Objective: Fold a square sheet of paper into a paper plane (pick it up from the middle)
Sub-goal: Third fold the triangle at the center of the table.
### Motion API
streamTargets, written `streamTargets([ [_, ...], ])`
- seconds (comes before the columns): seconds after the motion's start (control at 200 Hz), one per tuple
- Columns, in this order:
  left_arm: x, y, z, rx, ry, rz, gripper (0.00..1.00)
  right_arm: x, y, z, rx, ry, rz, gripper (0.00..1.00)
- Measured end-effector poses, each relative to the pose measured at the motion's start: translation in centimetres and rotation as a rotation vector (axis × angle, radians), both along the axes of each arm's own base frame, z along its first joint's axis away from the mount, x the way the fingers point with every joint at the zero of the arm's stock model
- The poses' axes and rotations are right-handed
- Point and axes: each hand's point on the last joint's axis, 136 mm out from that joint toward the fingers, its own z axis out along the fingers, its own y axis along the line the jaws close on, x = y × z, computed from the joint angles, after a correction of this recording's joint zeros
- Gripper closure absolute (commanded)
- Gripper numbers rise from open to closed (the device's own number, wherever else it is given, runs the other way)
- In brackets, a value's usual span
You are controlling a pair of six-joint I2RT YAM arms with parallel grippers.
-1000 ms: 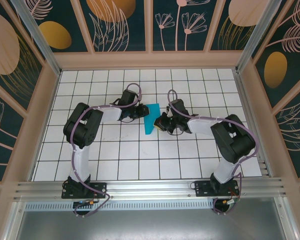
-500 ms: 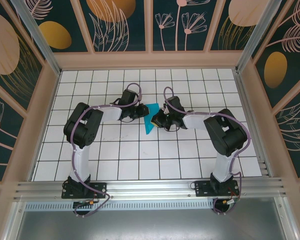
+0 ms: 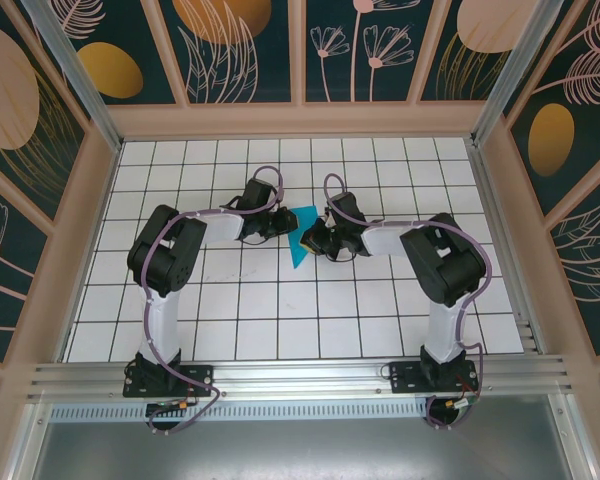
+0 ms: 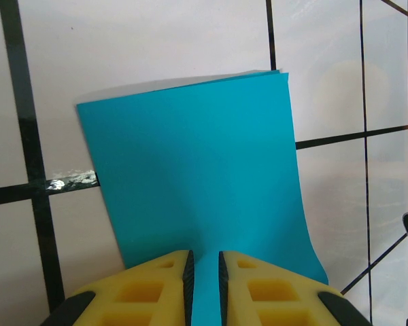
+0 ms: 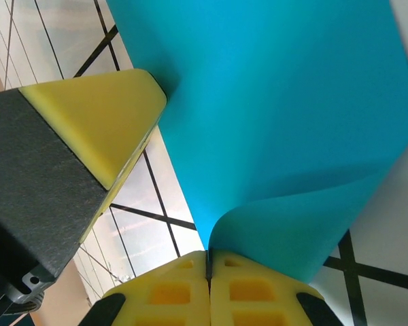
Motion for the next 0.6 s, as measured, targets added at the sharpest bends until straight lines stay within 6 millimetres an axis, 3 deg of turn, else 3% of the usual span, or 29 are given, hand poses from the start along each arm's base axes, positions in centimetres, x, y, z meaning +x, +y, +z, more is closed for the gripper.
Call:
streamTargets([
  [0.6, 0.02, 0.00, -0.06, 0.003, 0.004, 0.000, 0.79, 0.87, 0.35, -0.26, -0.002, -0.006, 0.002, 0.93],
])
